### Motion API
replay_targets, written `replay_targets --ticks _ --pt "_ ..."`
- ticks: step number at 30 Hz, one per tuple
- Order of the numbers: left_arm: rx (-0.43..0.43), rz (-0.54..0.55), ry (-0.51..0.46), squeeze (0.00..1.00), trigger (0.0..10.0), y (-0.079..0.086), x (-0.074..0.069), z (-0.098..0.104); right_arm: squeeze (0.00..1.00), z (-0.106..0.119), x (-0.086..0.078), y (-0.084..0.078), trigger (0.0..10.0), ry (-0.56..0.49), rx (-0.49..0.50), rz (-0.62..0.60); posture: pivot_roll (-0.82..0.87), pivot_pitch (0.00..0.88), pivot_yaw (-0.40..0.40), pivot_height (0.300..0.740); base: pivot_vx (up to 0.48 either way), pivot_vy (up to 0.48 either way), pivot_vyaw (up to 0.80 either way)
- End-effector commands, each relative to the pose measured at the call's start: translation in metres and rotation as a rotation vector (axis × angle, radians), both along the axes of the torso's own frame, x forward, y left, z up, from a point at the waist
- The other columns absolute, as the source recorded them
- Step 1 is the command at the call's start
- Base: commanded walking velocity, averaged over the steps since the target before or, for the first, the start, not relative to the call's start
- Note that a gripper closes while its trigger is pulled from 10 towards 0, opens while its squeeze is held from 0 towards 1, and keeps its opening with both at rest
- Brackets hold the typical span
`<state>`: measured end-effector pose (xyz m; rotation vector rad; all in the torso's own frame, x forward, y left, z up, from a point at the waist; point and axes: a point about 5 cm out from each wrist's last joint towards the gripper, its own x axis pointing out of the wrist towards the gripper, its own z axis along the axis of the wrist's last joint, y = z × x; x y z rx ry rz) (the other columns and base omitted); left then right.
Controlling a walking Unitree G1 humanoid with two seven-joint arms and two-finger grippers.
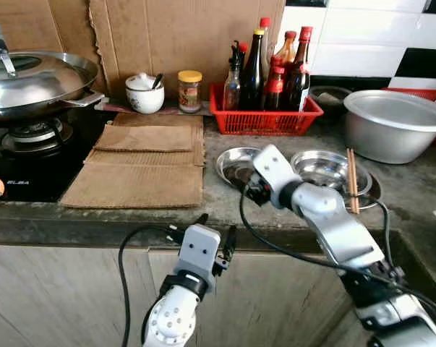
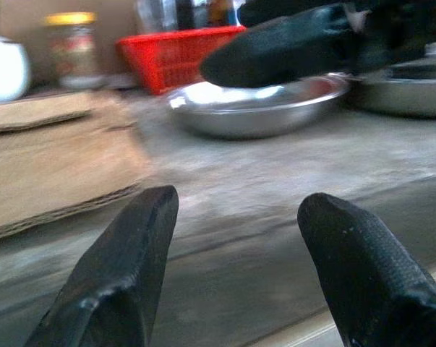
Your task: Kitchen organization
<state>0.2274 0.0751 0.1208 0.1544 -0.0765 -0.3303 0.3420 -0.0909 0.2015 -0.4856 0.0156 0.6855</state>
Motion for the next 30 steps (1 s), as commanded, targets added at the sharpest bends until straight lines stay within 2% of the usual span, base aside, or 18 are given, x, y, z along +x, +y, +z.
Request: replay_targets --ticks 1,5,11,15,19,25,30 --pt "-0.002 -0.007 -0.003 0.0 10.0 -0.002 -0.001 0.001 0.0 0.001 0.003 -0.002 10.0 0.022 -0.02 -0.003 0.2 0.0 -0.091 0.74 0.0 0.0 0.0" --pt "0.001 -0.007 -0.003 0.0 10.0 -0.002 -0.002 0.0 0.0 0.007 0.007 0.003 10.0 0.046 -0.035 0.029 0.2 0.0 -0.089 0.74 0.0 0.0 0.0" --pt "-0.002 -0.007 0.005 0.0 10.0 -0.003 -0.004 0.0 0.0 0.005 0.01 0.008 10.0 0.122 -0.123 0.048 0.2 0.0 -0.095 0.74 0.0 0.0 0.0" --pt "-0.003 -0.01 0.011 0.0 10.0 -0.005 -0.007 -0.001 0.0 0.001 0.013 0.008 10.0 0.18 -0.169 0.023 0.2 0.0 -0.106 0.74 0.0 0.0 0.0" --pt "-0.008 -0.004 0.013 0.0 10.0 -0.005 -0.007 -0.001 0.0 -0.001 0.017 0.005 10.0 0.191 -0.201 -0.024 0.2 0.005 -0.107 0.74 0.0 0.0 0.0" --pt "-0.01 -0.005 0.013 0.0 10.0 -0.006 -0.007 -0.001 0.0 -0.002 0.019 0.007 10.0 0.21 -0.194 -0.043 0.19 0.007 -0.107 0.74 0.0 0.0 0.0" --pt "-0.014 -0.006 0.01 0.0 10.0 -0.007 -0.007 -0.001 0.0 -0.006 0.023 0.011 10.0 0.27 -0.148 -0.078 0.19 0.01 -0.114 0.74 0.0 0.0 0.0"
